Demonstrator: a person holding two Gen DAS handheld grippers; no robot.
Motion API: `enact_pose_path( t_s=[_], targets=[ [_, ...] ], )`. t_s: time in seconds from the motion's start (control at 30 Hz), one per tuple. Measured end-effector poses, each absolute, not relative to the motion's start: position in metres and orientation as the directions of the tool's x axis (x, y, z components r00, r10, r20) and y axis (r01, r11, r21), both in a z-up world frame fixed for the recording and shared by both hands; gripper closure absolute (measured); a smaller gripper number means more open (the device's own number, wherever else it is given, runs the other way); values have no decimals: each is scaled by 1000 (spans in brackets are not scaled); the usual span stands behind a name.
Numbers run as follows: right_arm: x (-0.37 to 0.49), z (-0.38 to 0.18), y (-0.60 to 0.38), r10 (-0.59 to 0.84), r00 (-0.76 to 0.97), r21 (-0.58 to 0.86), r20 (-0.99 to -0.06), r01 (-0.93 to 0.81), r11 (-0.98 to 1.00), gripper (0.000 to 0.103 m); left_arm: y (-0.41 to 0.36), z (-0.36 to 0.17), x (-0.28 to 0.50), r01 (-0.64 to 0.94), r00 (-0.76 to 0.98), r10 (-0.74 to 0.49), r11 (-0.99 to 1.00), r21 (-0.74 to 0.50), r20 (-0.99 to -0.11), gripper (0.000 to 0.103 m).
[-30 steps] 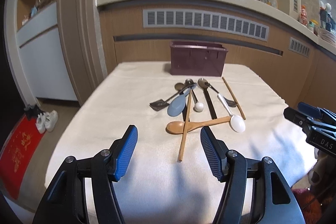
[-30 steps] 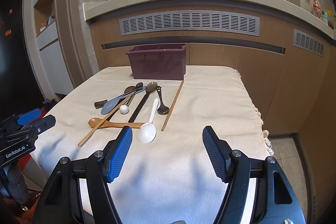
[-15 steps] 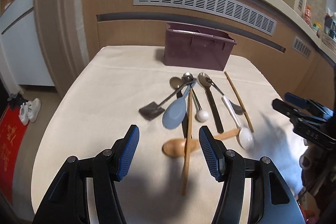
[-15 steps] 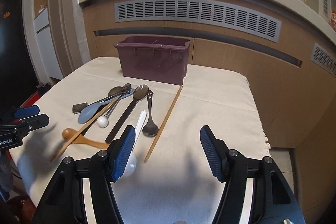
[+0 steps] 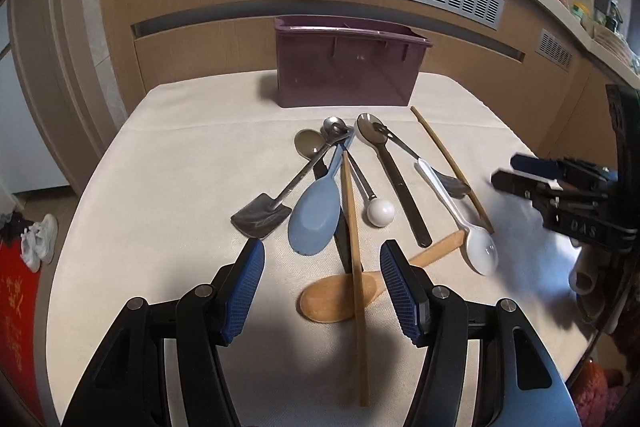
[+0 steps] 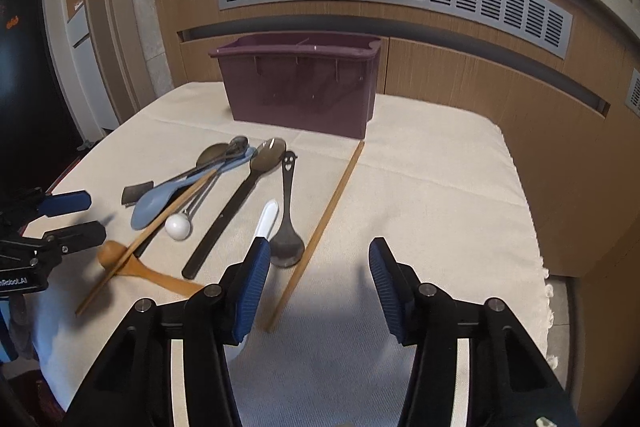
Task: Organize utensils
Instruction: 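Grasp the white-ball-handled spoon with the left tool while the right tool grasps the white plastic spoon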
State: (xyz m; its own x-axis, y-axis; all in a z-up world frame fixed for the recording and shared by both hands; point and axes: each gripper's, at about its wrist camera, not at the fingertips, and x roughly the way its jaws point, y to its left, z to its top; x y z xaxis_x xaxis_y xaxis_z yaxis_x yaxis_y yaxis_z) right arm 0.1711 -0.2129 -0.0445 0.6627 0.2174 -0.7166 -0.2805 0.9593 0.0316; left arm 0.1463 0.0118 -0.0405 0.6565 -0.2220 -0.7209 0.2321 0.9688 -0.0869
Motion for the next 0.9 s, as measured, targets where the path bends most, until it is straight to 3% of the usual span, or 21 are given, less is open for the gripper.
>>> enact_pose_path(
  t_s=[0.03,0.1,0.2,0.3,0.47,0.53,0.57,0.63,0.8,0.9],
  targets=[
    [171,-46,-212,228,650,41,-725,-290,956,56,12,-41,147,226,657,-219,970,-88,-721,42],
    [173,-51,-206,258,612,68,-748,-316,946,70,15,-40,149,211,661,-214,973,-94,-719,42],
    [183,-56,-193,320,550,143,-771,-341,929,78,18,-36,152,174,683,-161,983,-56,-713,42],
    [191,-58,-179,347,524,169,-778,-357,919,79,26,-33,152,127,697,-110,992,-29,-708,43],
    [206,-73,-152,245,521,60,-818,-346,936,80,25,-31,157,135,699,-137,989,-58,-702,43],
    [204,-73,-149,228,525,25,-820,-365,931,86,19,-33,161,147,685,-156,986,-75,-712,43],
    [202,-72,-151,226,530,15,-817,-372,928,95,17,-34,162,144,681,-156,987,-78,-716,44],
    [198,-67,-161,230,542,16,-808,-370,929,95,10,-35,163,147,677,-162,986,-84,-718,49],
    [187,-56,-190,253,570,58,-782,-337,940,95,-25,-36,164,280,651,-291,950,-134,-701,51],
    [183,-54,-202,276,574,101,-771,-318,943,95,-42,-45,179,263,629,-252,959,-103,-735,67]
  ],
)
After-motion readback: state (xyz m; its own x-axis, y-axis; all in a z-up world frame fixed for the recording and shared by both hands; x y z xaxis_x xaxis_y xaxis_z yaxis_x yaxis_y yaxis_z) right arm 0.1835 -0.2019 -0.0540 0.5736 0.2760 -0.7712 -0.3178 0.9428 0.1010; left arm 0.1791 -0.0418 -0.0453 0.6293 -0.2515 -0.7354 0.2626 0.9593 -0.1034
